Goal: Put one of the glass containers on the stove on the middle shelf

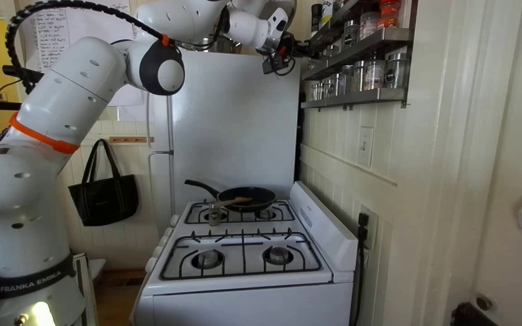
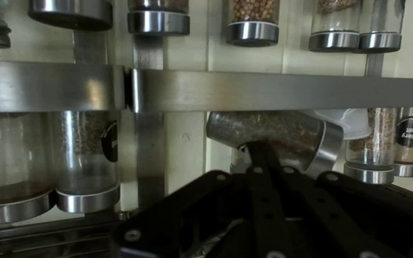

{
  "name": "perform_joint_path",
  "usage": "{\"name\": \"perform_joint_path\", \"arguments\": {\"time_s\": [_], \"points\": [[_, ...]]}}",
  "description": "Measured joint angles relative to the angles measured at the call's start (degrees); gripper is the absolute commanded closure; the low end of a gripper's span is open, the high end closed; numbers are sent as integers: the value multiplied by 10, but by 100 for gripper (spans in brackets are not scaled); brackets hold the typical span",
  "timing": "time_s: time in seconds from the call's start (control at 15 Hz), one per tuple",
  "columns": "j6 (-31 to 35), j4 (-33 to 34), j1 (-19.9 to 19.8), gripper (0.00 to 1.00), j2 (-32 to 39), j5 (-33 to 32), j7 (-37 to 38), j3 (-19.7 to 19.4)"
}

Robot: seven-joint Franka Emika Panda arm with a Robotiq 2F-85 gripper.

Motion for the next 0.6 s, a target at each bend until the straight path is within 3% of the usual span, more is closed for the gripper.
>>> {"name": "perform_joint_path", "arguments": {"time_s": [0.6], "points": [[0, 0, 0, 100, 1, 1, 0, 5]]}}
